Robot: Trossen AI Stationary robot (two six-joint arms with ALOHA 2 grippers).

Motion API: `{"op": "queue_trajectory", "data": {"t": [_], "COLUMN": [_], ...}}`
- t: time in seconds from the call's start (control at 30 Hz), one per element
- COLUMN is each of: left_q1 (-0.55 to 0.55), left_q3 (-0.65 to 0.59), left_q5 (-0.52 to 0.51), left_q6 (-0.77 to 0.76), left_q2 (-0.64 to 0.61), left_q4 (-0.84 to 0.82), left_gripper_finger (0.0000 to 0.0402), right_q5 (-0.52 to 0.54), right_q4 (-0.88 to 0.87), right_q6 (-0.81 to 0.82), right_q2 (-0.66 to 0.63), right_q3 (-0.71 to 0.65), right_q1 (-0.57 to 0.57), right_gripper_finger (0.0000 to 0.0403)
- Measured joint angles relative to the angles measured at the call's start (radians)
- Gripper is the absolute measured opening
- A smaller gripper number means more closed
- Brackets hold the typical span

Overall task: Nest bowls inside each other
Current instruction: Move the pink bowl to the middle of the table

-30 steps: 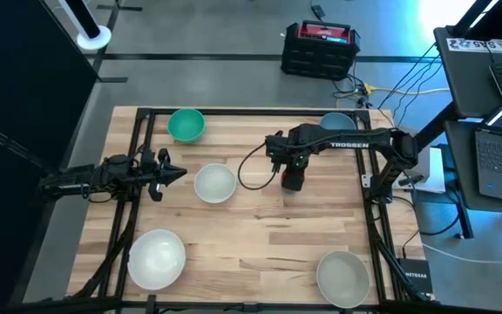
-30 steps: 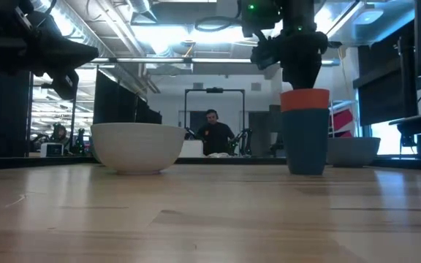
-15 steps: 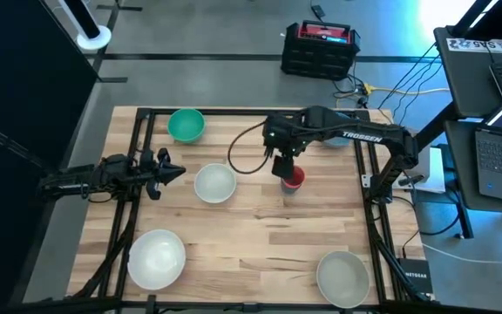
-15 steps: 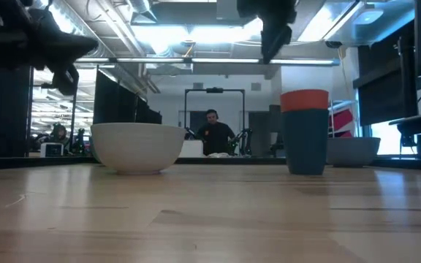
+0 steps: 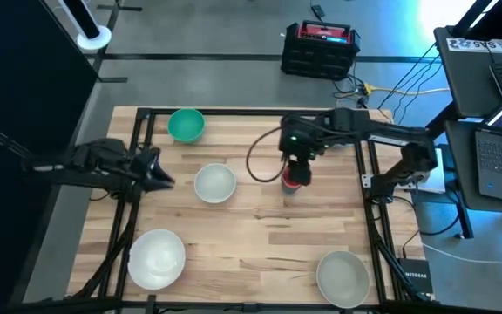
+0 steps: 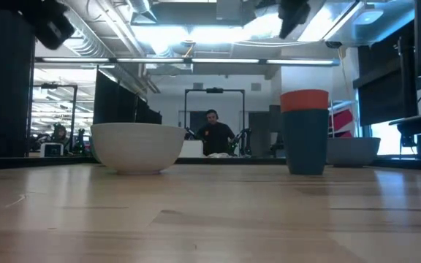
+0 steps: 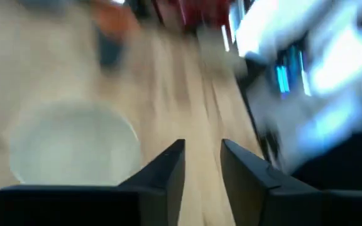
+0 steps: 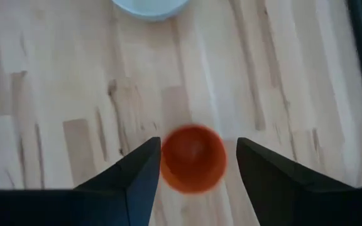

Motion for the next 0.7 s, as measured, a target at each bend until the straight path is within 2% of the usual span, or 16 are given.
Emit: {"op": "queue_trajectory", "data": {"t": [0.03,0.5,0.7], "left_q1": [-0.035,-0.397,-0.474], "left_q3": [0.053,0.351,0.352], "left_q5": [0.011,-0.038,-0.044], "left_q6": [0.021,0.122,0.118], "left_q2": [0.068,0.69,0.808], "left_q4": [-0.068,-0.481,-0.489], "left_gripper_finger": [0.0096,0.01,0.01], "right_q5": [0.01,0.117,0.129], "right_q4": [0.008,0.186,0.273], "right_q6": [0.011,0.199,0.219], "right_q2": [-0.022,-0.326,-0.363], "right_q3": [-0.027,-0.432,-0.499], "right_q1": [0.007,0.115,0.159], "right_gripper_finger": [0.0193,0.0193,0.0193]}}
